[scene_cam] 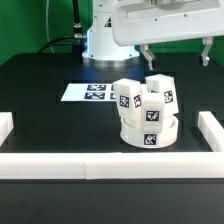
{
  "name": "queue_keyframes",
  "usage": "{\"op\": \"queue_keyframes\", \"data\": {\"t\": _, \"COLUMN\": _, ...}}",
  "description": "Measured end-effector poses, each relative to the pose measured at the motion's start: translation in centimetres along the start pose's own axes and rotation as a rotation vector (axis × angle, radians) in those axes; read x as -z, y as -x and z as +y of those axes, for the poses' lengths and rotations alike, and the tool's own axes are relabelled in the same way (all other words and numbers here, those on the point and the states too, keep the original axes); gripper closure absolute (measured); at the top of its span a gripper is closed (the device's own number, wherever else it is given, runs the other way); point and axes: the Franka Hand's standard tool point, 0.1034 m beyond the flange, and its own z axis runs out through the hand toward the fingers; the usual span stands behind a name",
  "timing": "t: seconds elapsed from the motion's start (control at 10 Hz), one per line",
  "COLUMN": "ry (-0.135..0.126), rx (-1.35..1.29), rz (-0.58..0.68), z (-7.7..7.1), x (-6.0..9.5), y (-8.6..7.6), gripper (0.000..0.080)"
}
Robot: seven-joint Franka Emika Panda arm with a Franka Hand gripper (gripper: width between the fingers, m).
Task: Assemble stool
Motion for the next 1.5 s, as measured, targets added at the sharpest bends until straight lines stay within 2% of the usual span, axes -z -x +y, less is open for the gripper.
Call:
{"op": "queue_keyframes", "data": {"t": 0.1, "ry": 0.024, "rx": 0.133, "rz": -0.001, "z": 0.2, "x": 0.0, "y": 0.0, "gripper": 0.015}}
{"op": "queue_keyframes", "data": {"t": 0.2, "ry": 0.073, "rx": 0.289, "rz": -0.007, "z": 0.5, "x": -0.2, "y": 0.0, "gripper": 0.015}}
{"op": "queue_keyframes", "data": {"t": 0.4, "ry": 0.121, "rx": 0.529, "rz": -0.025, "z": 0.9, "x": -0.5, "y": 0.1, "gripper": 0.015}}
{"op": "queue_keyframes", "data": {"t": 0.8, "ry": 0.129, "rx": 0.689, "rz": -0.038, "z": 1.4, "x": -0.8, "y": 0.1, "gripper": 0.015}}
{"op": "queue_keyframes", "data": {"t": 1.1, "ry": 0.147, "rx": 0.713, "rz": -0.037, "z": 1.8, "x": -2.2, "y": 0.4, "gripper": 0.015}}
{"op": "queue_keyframes", "data": {"t": 1.3, "ry": 0.159, "rx": 0.736, "rz": -0.043, "z": 2.6, "x": -3.1, "y": 0.3, "gripper": 0.015}}
{"op": "queue_keyframes", "data": {"t": 1.5, "ry": 0.164, "rx": 0.739, "rz": -0.05, "z": 2.6, "x": -3.4, "y": 0.4, "gripper": 0.015}}
